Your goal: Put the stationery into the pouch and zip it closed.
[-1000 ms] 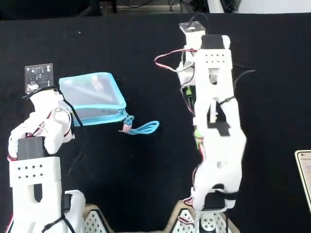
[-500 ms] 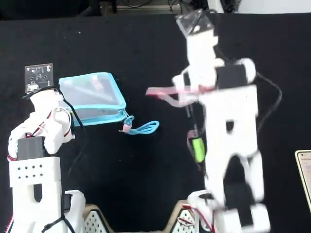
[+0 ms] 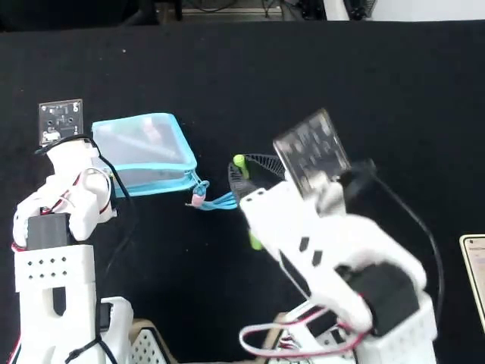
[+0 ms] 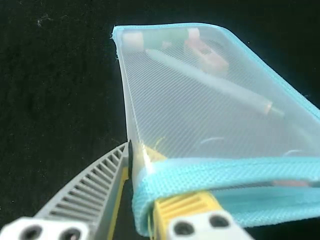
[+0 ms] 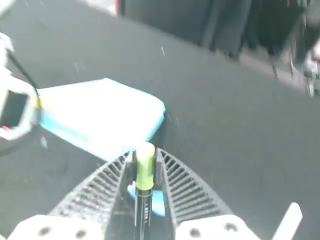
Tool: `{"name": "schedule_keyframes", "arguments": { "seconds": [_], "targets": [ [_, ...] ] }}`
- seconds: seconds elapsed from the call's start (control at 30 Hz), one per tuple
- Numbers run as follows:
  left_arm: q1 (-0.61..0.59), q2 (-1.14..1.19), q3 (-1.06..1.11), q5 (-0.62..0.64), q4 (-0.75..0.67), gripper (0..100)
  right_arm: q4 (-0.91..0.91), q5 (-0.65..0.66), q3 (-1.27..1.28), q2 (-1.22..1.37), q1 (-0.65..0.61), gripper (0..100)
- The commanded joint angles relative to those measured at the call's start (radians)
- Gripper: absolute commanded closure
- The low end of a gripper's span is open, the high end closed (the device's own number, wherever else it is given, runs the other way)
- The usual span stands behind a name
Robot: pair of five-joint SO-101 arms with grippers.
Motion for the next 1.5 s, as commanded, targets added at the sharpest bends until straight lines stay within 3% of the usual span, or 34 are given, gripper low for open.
{"name": "schedule_keyframes", "arguments": {
  "seconds": [0.0,0.4,0.73,1.17,1.47],
  "targets": [
    [-0.01,-0.011,-0.008,0.005,-0.003,97,-0.172,-0.008,0.119,-0.143,-0.063,98.7],
    [-0.01,-0.011,-0.008,0.005,-0.005,97,-0.626,-0.006,0.417,-0.314,-0.253,98.7],
    [-0.01,-0.011,-0.008,0.005,-0.003,97,-1.169,0.002,0.71,-0.314,-0.255,98.7],
    [-0.01,-0.011,-0.008,0.005,-0.003,97,-1.478,0.003,0.938,-0.312,-0.203,98.8],
    [-0.01,-0.011,-0.008,0.006,-0.005,97,-1.491,0.003,0.998,-0.252,-0.158,98.8]
  ]
}}
